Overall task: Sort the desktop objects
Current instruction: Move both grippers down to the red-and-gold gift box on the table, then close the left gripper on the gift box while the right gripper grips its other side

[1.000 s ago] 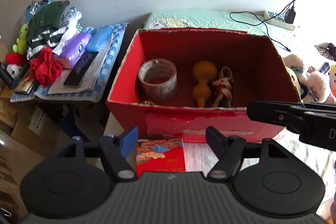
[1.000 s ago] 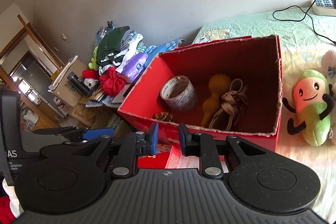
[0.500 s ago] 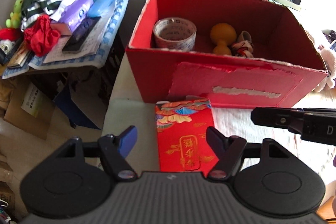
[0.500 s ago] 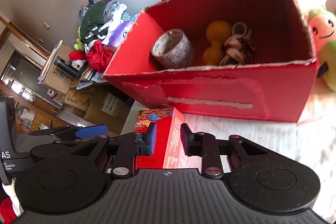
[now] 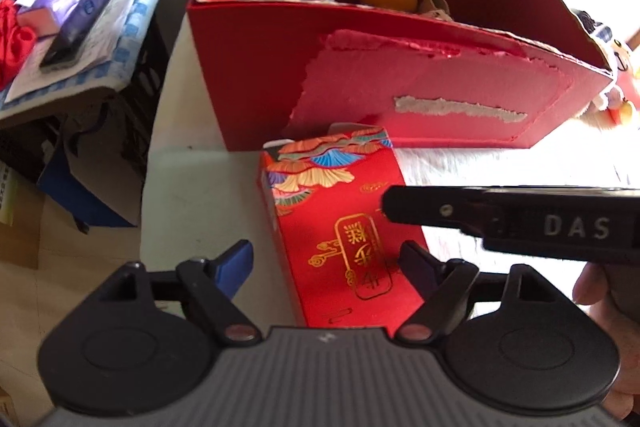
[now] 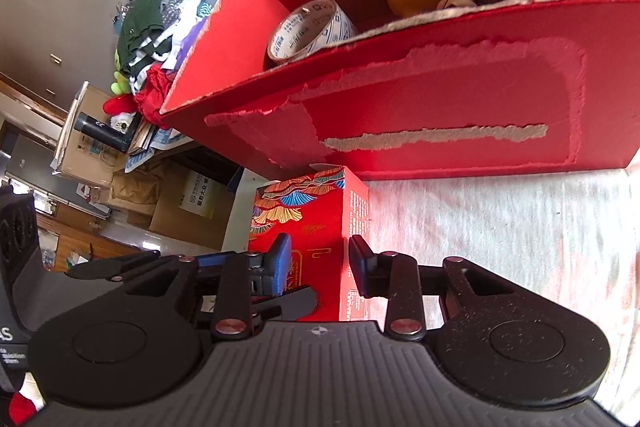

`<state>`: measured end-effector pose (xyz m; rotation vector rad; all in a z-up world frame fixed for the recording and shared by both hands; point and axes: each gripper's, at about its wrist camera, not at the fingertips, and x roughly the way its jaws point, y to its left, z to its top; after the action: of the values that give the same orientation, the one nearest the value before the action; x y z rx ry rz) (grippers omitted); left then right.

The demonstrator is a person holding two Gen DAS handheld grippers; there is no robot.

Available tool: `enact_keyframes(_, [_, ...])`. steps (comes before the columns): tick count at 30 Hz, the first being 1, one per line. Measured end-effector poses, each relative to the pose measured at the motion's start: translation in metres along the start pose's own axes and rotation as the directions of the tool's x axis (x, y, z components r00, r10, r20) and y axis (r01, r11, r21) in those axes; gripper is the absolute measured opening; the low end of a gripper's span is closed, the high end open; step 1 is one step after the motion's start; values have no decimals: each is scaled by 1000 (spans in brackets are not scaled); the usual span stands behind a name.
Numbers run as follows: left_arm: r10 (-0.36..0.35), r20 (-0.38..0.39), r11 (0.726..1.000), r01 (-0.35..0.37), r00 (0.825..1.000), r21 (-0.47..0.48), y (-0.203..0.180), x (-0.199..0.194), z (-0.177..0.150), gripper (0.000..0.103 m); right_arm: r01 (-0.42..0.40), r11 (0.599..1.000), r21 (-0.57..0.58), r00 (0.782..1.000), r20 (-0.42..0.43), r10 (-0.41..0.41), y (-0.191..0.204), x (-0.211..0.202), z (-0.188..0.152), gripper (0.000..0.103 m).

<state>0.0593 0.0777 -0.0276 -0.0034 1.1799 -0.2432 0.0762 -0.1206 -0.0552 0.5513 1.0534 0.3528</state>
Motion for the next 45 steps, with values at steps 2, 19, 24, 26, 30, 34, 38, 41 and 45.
enact_keyframes(2, [-18, 0, 1000, 18, 1000, 13, 0, 1, 1, 83, 13, 1000, 3, 1000, -4, -13, 1, 3, -1, 38])
enact_keyframes(19, [-158, -4, 987, 158, 987, 7, 10, 16, 1, 89, 2, 995, 97, 1000, -20, 0, -15, 16, -6, 55])
enact_keyframes(24, [-170, 14, 985, 170, 985, -8, 12, 20, 0, 89, -19, 993, 114, 1000, -14, 21, -21, 14, -8, 55])
enact_keyframes(26, [-163, 21, 987, 163, 986, 1, 8, 19, -1, 89, -28, 992, 126, 999, -14, 30, -24, 12, -8, 54])
enact_keyframes(30, [-151, 18, 989, 151, 988, 2, 1, 20, -1, 89, -41, 989, 144, 998, -34, 47, -30, 8, -7, 53])
enact_keyframes(34, [-142, 9, 990, 142, 990, -8, -10, 21, 0, 88, -42, 989, 140, 998, -49, 49, -35, 1, -8, 53])
enact_keyframes(38, [-144, 12, 990, 144, 990, 0, -28, 19, -2, 87, -40, 990, 136, 998, -41, 46, -44, -12, -11, 53])
enact_keyframes(41, [-152, 14, 988, 152, 988, 6, -45, 18, -2, 84, -32, 990, 138, 999, -32, 37, -54, -25, -13, 53])
enact_keyframes(45, [-171, 10, 985, 170, 985, 24, -70, 18, -1, 84, -19, 990, 143, 1000, -12, 21, -67, -44, -16, 53])
